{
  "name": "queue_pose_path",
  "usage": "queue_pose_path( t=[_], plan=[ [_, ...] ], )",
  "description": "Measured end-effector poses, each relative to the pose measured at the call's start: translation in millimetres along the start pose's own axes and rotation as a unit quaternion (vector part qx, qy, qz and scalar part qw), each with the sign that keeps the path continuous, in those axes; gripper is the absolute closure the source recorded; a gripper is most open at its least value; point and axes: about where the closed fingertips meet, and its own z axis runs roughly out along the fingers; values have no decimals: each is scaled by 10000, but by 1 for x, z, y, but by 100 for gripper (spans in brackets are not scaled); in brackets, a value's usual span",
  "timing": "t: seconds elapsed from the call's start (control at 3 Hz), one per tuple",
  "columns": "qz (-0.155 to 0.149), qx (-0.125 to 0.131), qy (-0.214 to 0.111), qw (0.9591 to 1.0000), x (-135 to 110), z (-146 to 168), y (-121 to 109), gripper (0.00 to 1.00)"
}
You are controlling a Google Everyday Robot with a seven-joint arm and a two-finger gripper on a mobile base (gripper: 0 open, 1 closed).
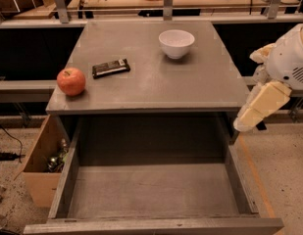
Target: Place apple into top drawer
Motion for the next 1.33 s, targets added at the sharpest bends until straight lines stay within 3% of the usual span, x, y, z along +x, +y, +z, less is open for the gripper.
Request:
queue_pose_path(
  t=[0.33,0.67,1.0,1.33],
  plan=[
    [411,68,-1157,9924,-18,25,-12,0],
    [409,267,-2426,9689,-60,38,-30,0],
    [337,745,-3509,9328,-109,31,-67,0],
    [271,914,-3731,9229,-125,29,-76,0]
  ],
)
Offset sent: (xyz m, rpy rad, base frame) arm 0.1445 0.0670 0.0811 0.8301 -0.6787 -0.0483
